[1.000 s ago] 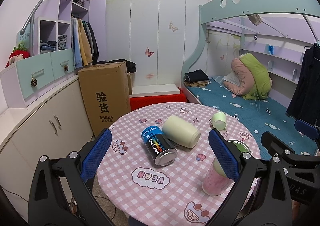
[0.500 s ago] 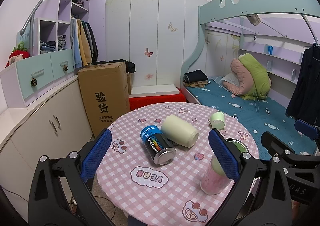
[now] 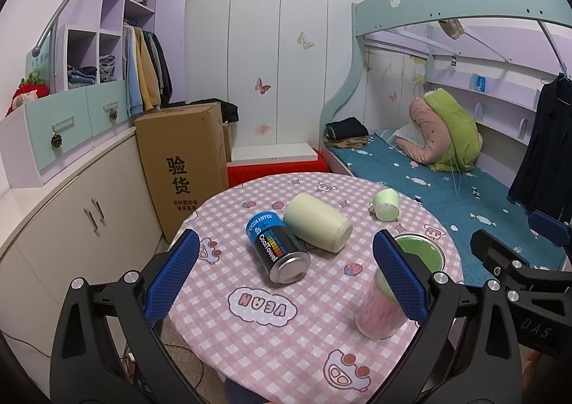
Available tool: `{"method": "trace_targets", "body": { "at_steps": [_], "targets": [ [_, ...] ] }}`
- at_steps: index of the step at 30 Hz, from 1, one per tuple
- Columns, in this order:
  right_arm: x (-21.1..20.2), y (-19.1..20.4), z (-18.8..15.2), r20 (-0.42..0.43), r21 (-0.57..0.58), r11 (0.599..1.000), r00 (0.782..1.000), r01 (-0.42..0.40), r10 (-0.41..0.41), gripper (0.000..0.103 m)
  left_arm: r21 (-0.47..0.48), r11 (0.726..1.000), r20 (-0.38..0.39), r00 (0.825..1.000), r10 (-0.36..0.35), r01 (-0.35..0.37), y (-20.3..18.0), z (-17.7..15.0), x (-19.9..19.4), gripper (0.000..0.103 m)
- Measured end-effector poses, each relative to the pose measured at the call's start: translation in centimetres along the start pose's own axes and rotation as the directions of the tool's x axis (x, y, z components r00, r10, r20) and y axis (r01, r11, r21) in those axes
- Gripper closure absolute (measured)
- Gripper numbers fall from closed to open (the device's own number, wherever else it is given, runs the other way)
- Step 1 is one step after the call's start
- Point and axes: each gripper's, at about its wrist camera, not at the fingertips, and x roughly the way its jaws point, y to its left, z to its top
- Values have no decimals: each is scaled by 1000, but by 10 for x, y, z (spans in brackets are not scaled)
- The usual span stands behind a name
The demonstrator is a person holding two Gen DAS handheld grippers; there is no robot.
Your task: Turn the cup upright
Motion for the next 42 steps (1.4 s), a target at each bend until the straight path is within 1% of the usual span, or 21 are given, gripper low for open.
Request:
{"method": "trace_targets", "body": {
  "at_steps": [5, 27, 29, 31, 33, 38, 42],
  "targets": [
    [2, -1, -2, -8, 2, 1000, 1000, 2, -2, 8, 8, 1000, -10, 1000, -3, 3, -1, -3, 4, 5],
    [3, -1, -3, -6, 3, 1000, 1000, 0, 0, 8, 9, 1000, -8, 1000, -3, 3, -2, -4, 5, 5],
    [3, -1, -3, -6, 2, 1000, 1000, 0, 0, 8, 9, 1000, -1, 1000, 1, -1, -3, -3, 6, 5],
    [3, -1, -3, -7, 2, 1000, 1000, 1, -1, 8, 16, 1000, 30, 999, 12, -13, -2, -2, 4, 5],
    [3, -1, -2, -6, 2, 1000, 1000, 0, 0, 8, 16, 1000, 43, 999, 19, -20, -2, 0, 3, 5],
    [2, 0, 1, 3, 3, 1000, 1000, -2, 2, 8, 10, 1000, 56, 998, 11, -12, 1, 2, 0, 5],
    [4, 1, 2, 1, 3, 1000, 1000, -4, 4, 8, 19, 1000, 61, 998, 20, -21, 0, 1, 0, 5]
  ]
}}
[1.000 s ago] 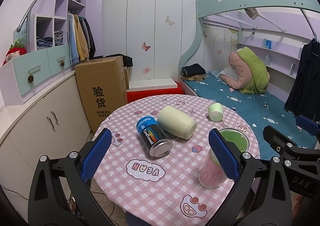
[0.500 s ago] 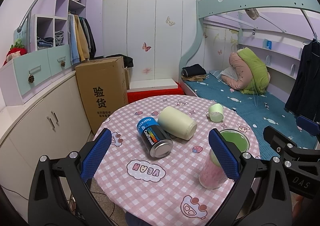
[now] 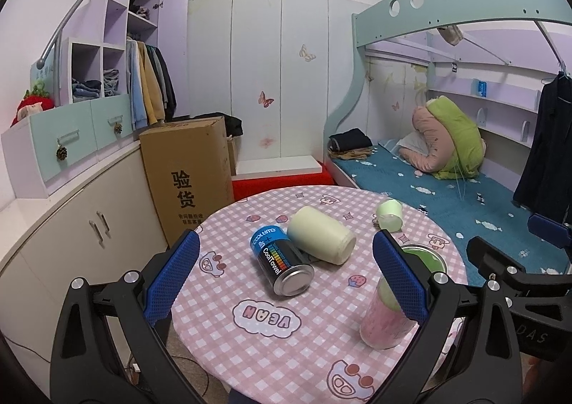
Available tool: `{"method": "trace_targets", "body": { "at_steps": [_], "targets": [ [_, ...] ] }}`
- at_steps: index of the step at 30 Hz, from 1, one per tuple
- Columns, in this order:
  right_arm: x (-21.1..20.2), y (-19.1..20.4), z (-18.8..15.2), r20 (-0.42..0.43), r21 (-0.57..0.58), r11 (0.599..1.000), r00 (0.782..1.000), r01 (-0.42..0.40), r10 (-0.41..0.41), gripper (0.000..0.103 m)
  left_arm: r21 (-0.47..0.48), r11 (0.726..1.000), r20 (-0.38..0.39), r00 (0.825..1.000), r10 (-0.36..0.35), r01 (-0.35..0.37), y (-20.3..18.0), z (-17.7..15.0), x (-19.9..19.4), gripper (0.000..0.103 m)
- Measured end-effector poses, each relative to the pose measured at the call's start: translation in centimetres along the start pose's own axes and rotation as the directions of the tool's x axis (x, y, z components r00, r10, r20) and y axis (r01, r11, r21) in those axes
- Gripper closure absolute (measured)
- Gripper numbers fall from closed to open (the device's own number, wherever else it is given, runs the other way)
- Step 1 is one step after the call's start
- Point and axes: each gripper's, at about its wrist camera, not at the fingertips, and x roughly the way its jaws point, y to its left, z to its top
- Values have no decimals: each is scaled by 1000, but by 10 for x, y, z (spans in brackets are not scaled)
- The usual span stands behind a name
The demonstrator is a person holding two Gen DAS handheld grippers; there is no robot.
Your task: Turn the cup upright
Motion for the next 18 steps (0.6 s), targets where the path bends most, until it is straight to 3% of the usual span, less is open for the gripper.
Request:
{"method": "trace_targets", "body": {
  "at_steps": [18],
  "targets": [
    [0, -1, -2, 3, 0, 1000, 1000, -1, 1, 8, 4, 1000, 12, 1000, 6, -6, 0, 0, -2, 5]
  ]
}}
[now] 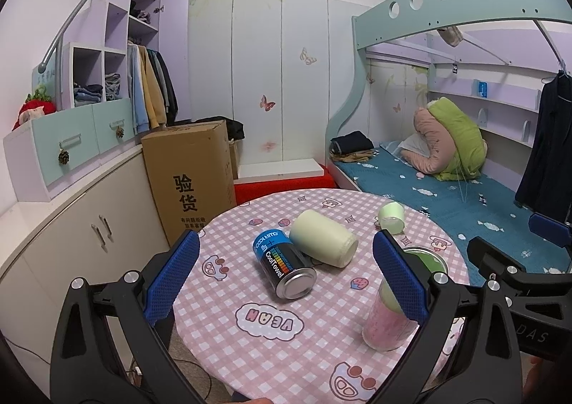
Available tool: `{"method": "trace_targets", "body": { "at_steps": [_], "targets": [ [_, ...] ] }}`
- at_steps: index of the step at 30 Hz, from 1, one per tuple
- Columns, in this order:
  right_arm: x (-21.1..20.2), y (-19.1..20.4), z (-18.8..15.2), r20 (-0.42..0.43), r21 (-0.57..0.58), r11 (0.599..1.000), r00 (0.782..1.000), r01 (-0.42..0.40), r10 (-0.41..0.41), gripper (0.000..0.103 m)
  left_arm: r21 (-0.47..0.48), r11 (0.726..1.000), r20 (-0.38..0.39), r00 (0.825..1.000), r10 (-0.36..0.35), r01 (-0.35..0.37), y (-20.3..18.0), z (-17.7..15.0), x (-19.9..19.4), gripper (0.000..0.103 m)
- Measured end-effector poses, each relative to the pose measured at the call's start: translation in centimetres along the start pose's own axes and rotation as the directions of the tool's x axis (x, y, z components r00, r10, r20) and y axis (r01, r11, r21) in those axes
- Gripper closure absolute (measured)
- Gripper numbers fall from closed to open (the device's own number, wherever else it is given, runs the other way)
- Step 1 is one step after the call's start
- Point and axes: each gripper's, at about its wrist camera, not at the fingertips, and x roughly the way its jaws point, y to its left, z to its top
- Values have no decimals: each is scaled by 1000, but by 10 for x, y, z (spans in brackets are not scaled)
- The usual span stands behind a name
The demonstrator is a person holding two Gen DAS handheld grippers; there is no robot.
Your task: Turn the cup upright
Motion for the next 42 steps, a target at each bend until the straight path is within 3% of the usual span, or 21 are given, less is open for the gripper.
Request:
{"method": "trace_targets", "body": {
  "at_steps": [28, 35, 42],
  "targets": [
    [1, 1, 1, 3, -2, 1000, 1000, 2, -2, 8, 2, 1000, 4, 1000, 3, -3, 1, 0, -1, 5],
    [0, 1, 1, 8, 1, 1000, 1000, 2, -2, 8, -18, 999, 22, 999, -34, 34, 2, 1, -3, 6],
    [-1, 3, 2, 15, -2, 1000, 1000, 2, -2, 8, -1, 1000, 36, 999, -9, 9, -1, 2, -5, 6]
  ]
}}
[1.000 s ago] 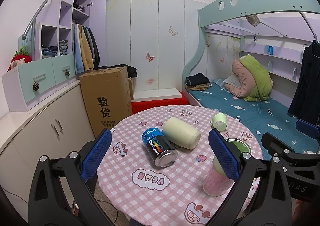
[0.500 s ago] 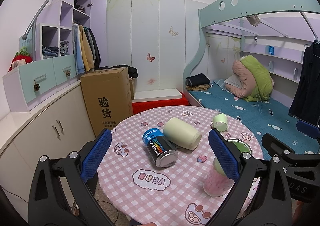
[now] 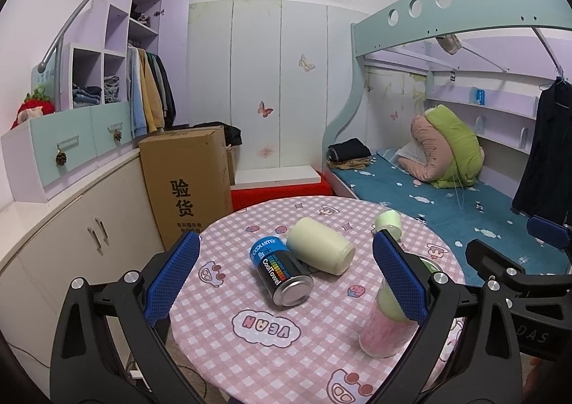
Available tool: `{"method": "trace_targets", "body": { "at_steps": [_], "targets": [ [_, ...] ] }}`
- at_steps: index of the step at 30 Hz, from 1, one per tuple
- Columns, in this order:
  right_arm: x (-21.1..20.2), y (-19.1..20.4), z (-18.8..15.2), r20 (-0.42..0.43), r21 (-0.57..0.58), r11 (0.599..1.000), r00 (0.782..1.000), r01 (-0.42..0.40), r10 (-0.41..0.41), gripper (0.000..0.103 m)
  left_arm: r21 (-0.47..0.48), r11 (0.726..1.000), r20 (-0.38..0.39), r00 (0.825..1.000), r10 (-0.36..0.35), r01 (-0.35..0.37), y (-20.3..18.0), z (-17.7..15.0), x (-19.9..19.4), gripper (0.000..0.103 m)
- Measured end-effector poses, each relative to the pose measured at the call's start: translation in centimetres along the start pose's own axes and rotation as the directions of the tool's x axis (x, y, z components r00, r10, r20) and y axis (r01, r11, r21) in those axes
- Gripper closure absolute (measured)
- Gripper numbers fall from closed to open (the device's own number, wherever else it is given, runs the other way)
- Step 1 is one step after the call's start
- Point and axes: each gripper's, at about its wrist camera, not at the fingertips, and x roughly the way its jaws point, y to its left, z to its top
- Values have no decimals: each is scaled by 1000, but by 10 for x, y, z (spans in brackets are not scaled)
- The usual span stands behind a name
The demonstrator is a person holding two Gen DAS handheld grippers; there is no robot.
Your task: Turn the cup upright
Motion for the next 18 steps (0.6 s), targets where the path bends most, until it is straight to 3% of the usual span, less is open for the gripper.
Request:
{"method": "trace_targets", "body": {
  "at_steps": [18],
  "targets": [
    [0, 1, 0, 0, 0, 1000, 1000, -3, 3, 8, 7, 1000, 8, 1000, 26, -26, -2, 2, -3, 5]
  ]
}}
